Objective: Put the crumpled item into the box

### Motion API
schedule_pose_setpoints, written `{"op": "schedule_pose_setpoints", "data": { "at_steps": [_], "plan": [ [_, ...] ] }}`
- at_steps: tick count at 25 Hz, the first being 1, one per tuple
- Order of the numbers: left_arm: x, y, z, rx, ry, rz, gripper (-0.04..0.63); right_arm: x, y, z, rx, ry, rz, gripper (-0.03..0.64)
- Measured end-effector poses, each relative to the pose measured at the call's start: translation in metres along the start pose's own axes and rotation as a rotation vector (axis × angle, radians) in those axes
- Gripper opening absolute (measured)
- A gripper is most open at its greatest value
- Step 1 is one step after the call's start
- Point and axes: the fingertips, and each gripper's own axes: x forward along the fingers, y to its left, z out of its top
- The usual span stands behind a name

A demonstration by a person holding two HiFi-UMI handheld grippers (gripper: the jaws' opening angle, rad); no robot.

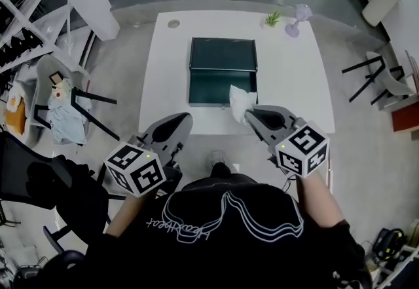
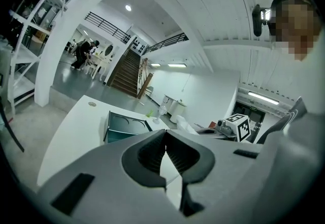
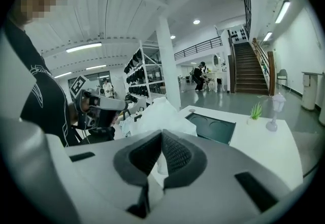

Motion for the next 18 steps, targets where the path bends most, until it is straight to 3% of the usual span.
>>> {"op": "schedule_pose_setpoints", "data": {
  "at_steps": [11, 18],
  "plan": [
    [0.022, 0.036, 0.016, -0.02, -0.002, 0.046, 0.005, 0.052, -0.034, 0.003, -0.136, 0.127, 0.023, 0.005],
    [0.028, 0.052, 0.02, -0.005, -0.013, 0.066, 0.005, 0.089, -0.056, -0.019, -0.219, 0.25, 0.033, 0.005]
  ]
}}
